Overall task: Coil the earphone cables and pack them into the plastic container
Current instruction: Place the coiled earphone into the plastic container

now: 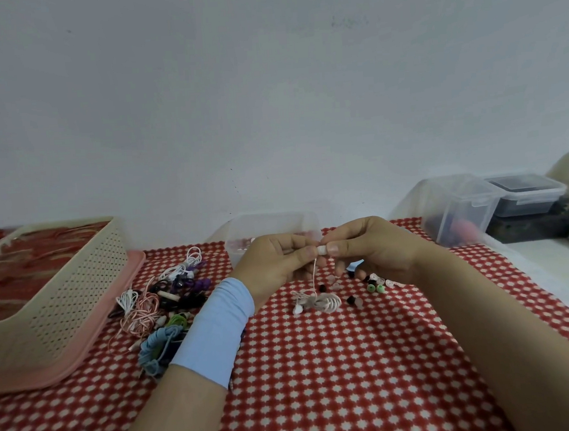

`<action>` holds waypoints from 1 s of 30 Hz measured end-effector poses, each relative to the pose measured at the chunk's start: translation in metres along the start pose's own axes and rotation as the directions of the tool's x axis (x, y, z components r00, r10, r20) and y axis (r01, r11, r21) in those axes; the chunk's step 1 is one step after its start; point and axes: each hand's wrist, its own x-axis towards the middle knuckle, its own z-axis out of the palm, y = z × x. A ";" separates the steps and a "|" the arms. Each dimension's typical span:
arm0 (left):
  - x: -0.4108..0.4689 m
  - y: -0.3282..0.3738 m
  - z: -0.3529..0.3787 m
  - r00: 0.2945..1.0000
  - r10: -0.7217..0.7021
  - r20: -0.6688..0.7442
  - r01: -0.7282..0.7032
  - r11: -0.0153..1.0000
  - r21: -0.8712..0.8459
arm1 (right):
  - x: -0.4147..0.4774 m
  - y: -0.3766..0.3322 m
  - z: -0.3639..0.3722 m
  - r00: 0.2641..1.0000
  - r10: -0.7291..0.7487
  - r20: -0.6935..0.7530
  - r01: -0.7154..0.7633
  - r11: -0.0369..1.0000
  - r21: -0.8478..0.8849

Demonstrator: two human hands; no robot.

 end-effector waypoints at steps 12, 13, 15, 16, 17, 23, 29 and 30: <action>0.000 0.003 0.002 0.999 -0.048 -0.021 0.050 0.995 0.085 | -0.005 -0.012 -0.005 0.995 -0.019 -0.095 -0.005 0.969 -0.246; 0.000 0.004 0.002 0.999 -0.046 -0.025 0.048 0.994 0.101 | -0.004 -0.012 -0.004 0.995 -0.027 -0.098 0.001 0.965 -0.262; -0.001 0.005 0.003 0.998 -0.046 -0.040 0.051 0.989 0.136 | -0.003 -0.011 -0.001 0.991 -0.062 -0.116 0.023 0.950 -0.310; -0.001 0.006 0.003 0.998 -0.046 -0.046 0.052 0.988 0.148 | -0.003 -0.011 0.001 0.988 -0.083 -0.130 0.036 0.944 -0.328; -0.002 0.007 0.003 0.998 -0.046 -0.048 0.053 0.986 0.155 | -0.002 -0.010 0.003 0.985 -0.102 -0.141 0.049 0.940 -0.338; -0.004 0.016 -0.001 0.996 -0.076 -0.051 0.090 0.909 0.408 | 0.001 -0.009 0.002 0.987 -0.092 -0.128 0.033 0.913 -0.406; -0.011 0.024 0.005 0.955 -0.295 0.004 0.120 0.402 0.908 | 0.012 0.006 0.005 0.992 0.007 -0.129 -0.088 0.768 -0.634; -0.011 0.022 0.008 0.949 -0.314 -0.002 0.117 0.351 0.929 | 0.013 0.008 0.006 0.991 0.013 -0.130 -0.095 0.755 -0.649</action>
